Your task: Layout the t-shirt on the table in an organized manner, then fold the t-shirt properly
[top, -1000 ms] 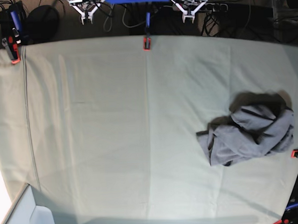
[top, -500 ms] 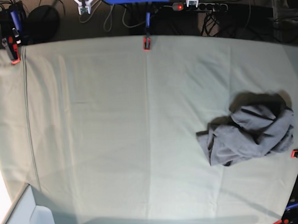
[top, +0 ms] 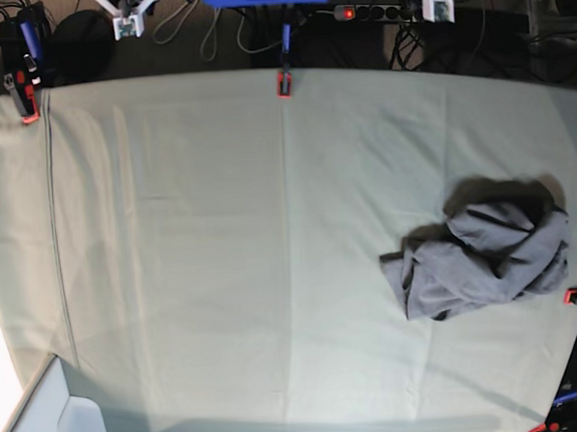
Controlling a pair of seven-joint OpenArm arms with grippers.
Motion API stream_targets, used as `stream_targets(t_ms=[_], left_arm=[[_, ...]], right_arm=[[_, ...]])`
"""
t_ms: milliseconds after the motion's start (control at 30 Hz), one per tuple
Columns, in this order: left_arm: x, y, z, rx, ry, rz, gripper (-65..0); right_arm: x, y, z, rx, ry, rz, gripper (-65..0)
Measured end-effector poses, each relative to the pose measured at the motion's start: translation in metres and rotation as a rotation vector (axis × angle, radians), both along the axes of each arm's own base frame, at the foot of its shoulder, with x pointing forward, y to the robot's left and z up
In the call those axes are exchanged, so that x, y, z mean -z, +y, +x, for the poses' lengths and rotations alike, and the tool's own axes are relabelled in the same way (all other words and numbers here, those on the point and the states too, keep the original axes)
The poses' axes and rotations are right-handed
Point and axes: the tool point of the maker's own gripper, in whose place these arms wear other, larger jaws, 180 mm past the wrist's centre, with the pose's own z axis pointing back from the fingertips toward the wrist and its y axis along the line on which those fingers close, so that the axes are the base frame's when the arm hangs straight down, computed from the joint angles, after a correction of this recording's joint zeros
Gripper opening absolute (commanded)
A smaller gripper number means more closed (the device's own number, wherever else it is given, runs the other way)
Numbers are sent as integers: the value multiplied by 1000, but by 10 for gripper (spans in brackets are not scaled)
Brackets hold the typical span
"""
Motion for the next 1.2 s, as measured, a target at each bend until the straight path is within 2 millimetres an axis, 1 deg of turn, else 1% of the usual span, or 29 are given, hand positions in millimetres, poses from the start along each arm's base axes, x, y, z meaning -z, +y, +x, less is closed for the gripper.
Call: stream_targets(t_ms=[33,133,300,367,400,467,500,567,633,667,767,800,833,900,967,1033,1133,1200], left_arm=[[-11,1,7,10,-30,3,-650],[-37,-3,17,17,-87,-21,-650],[-60,-10,35,-8,-153,-83,-650],[-66,-11,41,-36,-171,-113,-650],[-68,-12,42,-49,-175,-129,-650],[-71,-13,49,-69,-189,-154,-650],[-73,-14,55,-79,-197,-168,-650],[-82,-16,74,-92,-246,-192,-650],[-94,-16,94,-114,-309,-221,-649],[-98,-17,101,-125,-324,-241,-649],[-105,-19,113,-146,-350,-271,-649],[-107,-19,115,-152,-357,-277,-642],[-110,-19,118,-150,-367,-277,-625],[-115,-15,124,-157,-386,-276,-561],[-118,-2,127,-182,-406,-253,-466],[-119,8,128,-201,-412,-235,-401],[-120,22,130,-223,-423,-208,-375],[-125,33,139,-240,-448,-188,-374]], right_arm=[[-10,1,5,-1,-6,2,-650],[-48,2,34,-13,-104,-1,-650],[-111,8,84,-26,-288,6,-650],[-131,10,100,-32,-356,4,-650],[-136,11,107,-35,-385,7,-650],[-133,12,118,-34,-387,10,-650],[-132,12,124,-33,-387,10,-650],[-141,18,143,-41,-435,22,-650],[-145,31,158,-59,-456,50,-650],[-149,41,166,-75,-477,71,-650],[-153,71,177,-132,-477,130,-646],[-155,81,180,-150,-478,149,-623],[-157,91,185,-171,-479,165,-598],[-163,113,196,-226,-480,196,-541],[-174,137,206,-288,-501,231,-490],[-180,155,211,-336,-503,253,-450],[-187,177,213,-392,-501,284,-415],[-194,186,217,-393,-521,305,-405]])
